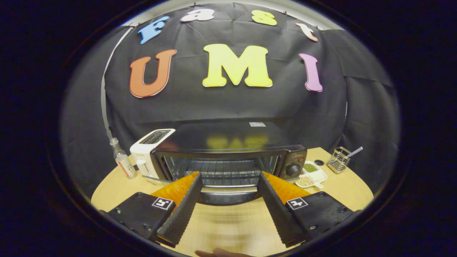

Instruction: Open the toaster oven, put the food inside, and close the toaster oven door.

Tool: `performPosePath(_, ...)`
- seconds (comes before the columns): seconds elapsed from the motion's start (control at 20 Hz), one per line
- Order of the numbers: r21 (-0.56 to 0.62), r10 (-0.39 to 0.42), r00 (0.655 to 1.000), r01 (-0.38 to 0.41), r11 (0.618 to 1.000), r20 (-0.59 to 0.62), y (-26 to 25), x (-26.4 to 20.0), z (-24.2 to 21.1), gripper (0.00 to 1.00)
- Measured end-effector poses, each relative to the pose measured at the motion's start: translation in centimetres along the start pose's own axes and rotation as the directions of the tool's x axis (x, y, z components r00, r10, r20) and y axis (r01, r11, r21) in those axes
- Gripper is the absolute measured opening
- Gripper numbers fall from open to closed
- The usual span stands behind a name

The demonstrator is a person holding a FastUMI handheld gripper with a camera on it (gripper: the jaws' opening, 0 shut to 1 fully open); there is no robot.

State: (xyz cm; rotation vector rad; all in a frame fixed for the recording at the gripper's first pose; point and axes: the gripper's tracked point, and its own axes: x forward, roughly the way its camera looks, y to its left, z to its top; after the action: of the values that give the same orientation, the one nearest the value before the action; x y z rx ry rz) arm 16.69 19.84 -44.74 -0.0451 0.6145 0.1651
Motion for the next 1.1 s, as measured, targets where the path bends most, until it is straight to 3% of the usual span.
performPosePath(0.55,-0.004,0.020,0.999,-0.020,1.000,-0.035,-0.7,-3.8,-8.7,1.00)
performPosePath(0.85,0.045,0.013,0.980,-0.004,0.999,-0.196,-1.4,-2.4,-16.1,1.00)
performPosePath(1.1,0.015,0.013,0.987,-0.010,1.000,-0.157,-1.3,-2.3,-15.7,0.98)
